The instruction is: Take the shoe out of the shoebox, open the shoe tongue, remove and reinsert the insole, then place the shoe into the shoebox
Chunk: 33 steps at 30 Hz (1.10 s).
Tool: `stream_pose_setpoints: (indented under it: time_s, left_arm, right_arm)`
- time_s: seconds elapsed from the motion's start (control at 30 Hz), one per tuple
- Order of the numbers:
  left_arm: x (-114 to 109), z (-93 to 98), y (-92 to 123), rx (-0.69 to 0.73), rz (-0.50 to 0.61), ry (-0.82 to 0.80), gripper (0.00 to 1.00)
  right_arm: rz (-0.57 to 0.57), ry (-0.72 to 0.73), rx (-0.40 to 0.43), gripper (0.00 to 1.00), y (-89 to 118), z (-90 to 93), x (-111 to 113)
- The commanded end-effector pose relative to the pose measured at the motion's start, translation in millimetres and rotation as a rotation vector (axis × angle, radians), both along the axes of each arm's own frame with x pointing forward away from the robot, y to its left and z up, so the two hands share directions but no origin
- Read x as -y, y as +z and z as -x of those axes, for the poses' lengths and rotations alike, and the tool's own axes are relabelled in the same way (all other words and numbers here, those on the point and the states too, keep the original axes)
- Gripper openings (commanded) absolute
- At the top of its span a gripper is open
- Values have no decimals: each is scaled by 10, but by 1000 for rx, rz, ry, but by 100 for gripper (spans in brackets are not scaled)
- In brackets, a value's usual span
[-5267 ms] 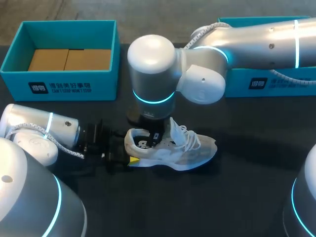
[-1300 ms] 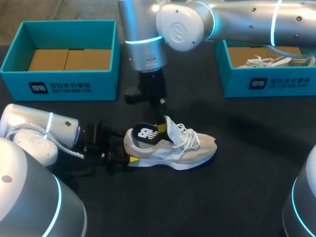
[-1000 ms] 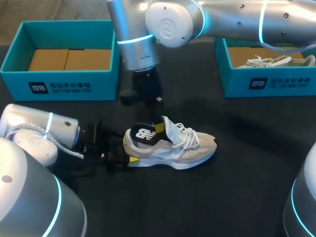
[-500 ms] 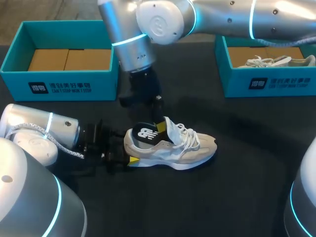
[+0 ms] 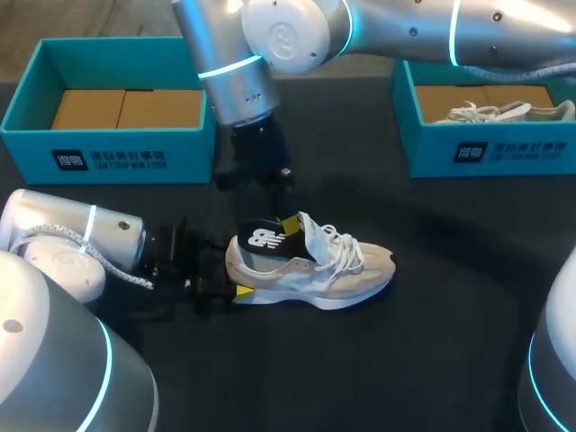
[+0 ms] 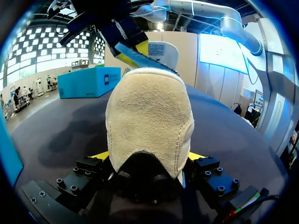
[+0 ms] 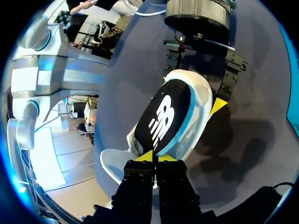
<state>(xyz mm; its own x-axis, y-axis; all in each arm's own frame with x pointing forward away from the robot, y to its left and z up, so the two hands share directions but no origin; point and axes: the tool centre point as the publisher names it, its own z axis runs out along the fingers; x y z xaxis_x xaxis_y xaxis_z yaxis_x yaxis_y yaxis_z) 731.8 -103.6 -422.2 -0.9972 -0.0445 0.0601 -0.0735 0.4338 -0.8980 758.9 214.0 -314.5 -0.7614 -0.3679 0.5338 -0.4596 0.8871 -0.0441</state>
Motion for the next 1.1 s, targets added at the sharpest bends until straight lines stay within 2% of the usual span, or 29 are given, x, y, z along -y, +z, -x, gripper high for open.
stream_pose_setpoints:
  time_s: [0.03, 0.3, 0.37, 0.4, 0.57, 0.77, 0.93, 1.1]
  left_arm:
    - [1, -8, -25, -1, -2, -1, 0]
    - [1, -8, -25, -1, -2, -1, 0]
    - [1, -8, -25, -1, -2, -1, 0]
    - [1, -8, -25, -1, -2, -1, 0]
    - [1, -8, -25, -1, -2, -1, 0]
    - [1, -8, -25, -1, -2, -1, 0]
    - [1, -8, -25, -1, -2, -1, 0]
    - [1, -8, -25, -1, -2, -1, 0]
  right_arm:
    - [1, 0, -2, 0, -33, 22, -20]
    - [3, -22, 17, 0, -22, 41, 11]
    - [4, -33, 32, 25, 10, 37, 29]
    - [1, -34, 35, 32, 32, 39, 32]
    - [-3, -45, 69, 45, 127, 32, 52]
    - [-19, -65, 127, 51, 259, -23, 50]
    - [-33, -81, 174, 61, 360, -93, 57]
    - [-56, -123, 218, 57, 428, -132, 53]
